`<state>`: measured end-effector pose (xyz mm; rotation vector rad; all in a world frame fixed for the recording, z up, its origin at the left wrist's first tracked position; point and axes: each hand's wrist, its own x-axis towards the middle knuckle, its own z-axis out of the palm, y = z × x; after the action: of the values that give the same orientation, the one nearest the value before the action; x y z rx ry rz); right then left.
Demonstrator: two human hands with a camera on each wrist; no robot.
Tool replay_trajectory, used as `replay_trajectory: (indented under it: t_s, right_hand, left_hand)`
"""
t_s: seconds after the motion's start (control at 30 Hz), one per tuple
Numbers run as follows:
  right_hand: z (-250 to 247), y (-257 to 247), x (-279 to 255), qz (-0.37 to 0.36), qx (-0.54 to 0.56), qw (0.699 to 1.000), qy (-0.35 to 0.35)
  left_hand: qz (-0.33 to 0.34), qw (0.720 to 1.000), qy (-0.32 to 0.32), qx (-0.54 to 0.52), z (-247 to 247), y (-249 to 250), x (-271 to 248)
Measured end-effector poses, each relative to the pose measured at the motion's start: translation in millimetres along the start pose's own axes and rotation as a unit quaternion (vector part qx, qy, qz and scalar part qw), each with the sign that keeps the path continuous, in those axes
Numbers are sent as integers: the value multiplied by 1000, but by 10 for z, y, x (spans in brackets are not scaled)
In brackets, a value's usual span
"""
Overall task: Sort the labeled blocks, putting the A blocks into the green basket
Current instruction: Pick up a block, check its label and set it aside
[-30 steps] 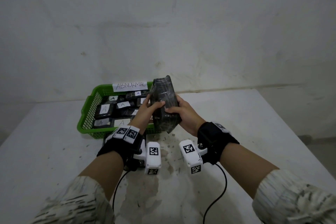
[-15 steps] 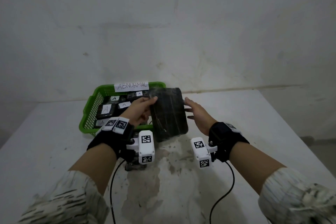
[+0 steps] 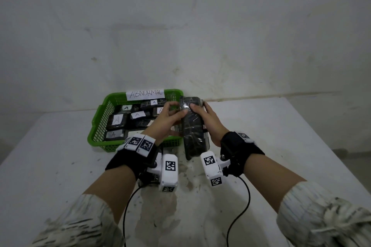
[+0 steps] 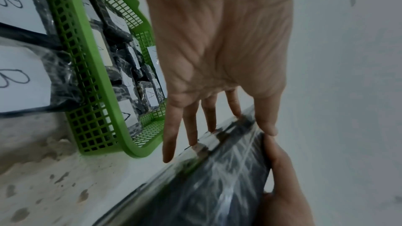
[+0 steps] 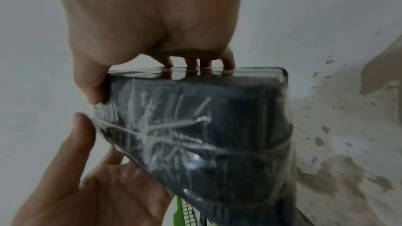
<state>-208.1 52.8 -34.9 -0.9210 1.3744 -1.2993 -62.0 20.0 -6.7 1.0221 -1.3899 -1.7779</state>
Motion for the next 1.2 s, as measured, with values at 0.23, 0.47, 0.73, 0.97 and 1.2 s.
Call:
replay_trajectory:
  t_s: [0.23,0.47,0.73,0.97,1.2]
  right_hand:
    - [-42,2,-27,30,-42,997,-63]
    - [-80,18,-30,20,-13,998,-51]
    - [-114,-26,-35,30,6,998,-48]
    - [-128,42,-51,59,-3,993,-104]
    - [-136,-37,-88,50,30,997,-44]
  left_hand:
    - [24,997,61,38,35,-32,43]
    - [30,998,15,54,32,-68,21]
    - [14,1000,1,25,-2,-103,-18]
    - [26,999,14,46,34,-96,-6]
    - [3,1000,-12,-11,118,-132,-57]
